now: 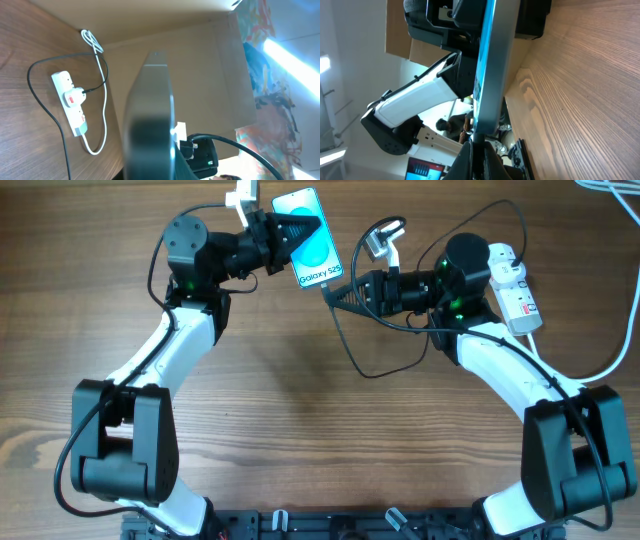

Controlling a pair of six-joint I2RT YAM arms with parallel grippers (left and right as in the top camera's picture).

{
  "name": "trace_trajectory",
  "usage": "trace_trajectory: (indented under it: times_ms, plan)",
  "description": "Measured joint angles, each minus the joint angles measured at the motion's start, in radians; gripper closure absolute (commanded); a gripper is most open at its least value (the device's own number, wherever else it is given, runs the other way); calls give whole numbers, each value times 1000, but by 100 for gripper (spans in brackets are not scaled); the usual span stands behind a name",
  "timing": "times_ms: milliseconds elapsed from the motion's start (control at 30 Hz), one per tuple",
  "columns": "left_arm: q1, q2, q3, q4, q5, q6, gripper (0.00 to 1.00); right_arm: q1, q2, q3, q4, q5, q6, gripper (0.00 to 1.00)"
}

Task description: Plug charger to phone and switch on socket

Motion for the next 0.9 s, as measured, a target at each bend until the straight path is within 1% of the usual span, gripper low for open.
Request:
trace_trajectory:
  times_ms: [467, 900]
  plan:
    - [0, 0, 0, 0, 4, 2, 96, 0, 0, 0, 1, 34, 27, 96]
    - [18, 0, 0, -5, 48, 4, 96, 21, 0, 0, 0, 72, 39, 96]
